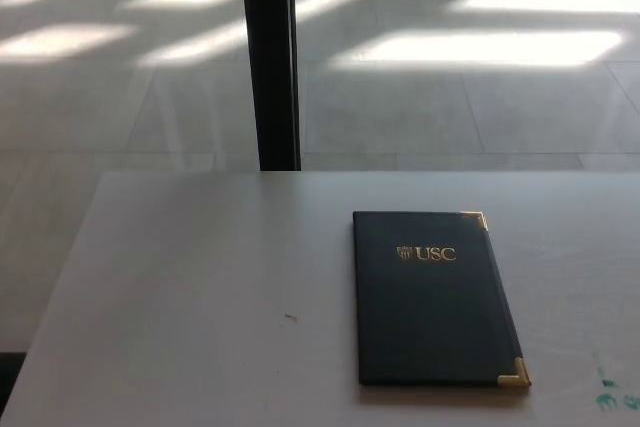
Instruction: The robot uses its left hand to push the cover of the diary kept in the middle of the desk to close it
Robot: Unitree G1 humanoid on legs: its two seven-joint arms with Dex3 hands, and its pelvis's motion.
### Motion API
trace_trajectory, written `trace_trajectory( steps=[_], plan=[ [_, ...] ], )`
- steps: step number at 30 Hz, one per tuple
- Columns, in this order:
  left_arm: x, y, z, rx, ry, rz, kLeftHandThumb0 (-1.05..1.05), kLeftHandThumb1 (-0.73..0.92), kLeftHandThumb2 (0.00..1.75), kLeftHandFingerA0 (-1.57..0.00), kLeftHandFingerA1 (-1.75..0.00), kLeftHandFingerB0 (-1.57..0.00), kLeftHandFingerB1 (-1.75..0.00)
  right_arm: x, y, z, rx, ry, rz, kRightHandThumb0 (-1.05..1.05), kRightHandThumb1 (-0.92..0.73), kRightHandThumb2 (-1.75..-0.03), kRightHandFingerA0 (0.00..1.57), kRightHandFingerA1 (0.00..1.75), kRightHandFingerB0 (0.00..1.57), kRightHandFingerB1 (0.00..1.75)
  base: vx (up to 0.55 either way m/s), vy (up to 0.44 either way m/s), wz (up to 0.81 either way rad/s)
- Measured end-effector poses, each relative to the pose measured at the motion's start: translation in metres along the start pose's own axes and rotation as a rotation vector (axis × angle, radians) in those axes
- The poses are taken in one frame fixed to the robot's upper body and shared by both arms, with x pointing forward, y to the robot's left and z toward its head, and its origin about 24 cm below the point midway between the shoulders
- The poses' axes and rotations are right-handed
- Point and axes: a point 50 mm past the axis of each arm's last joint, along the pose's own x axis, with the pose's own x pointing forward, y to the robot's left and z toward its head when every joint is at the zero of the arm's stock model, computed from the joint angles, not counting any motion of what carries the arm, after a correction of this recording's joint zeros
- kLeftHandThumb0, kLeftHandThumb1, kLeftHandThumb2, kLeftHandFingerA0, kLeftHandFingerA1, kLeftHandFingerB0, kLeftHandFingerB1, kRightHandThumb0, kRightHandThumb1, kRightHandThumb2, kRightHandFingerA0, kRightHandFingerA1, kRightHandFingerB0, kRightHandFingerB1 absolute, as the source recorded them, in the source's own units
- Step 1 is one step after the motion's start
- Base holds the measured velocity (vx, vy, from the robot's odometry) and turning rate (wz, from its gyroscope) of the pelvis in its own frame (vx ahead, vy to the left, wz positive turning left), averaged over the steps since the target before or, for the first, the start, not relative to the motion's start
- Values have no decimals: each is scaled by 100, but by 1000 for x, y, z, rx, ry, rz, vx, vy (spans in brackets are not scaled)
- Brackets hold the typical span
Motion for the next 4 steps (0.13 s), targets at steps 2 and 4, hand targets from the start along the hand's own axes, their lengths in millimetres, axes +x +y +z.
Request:
trace_trajectory(
  steps=[2, 4],
  plan=[
    [0, -1, 0, -3, 0, -14, -77, 92, 77, -51, -51, -44, -45, 0, 0, 0, 0, -1, 0, -101, -88, -67, 95, 72, 65, 56, 0, 0, 0],
    [0, -2, 0, -3, -2, -24, -76, 79, 106, -46, -57, -48, -56, 0, 0, 0, 0, 0, 0, -101, -87, -69, 95, 71, 66, 56, 0, 0, 0]
  ],
)
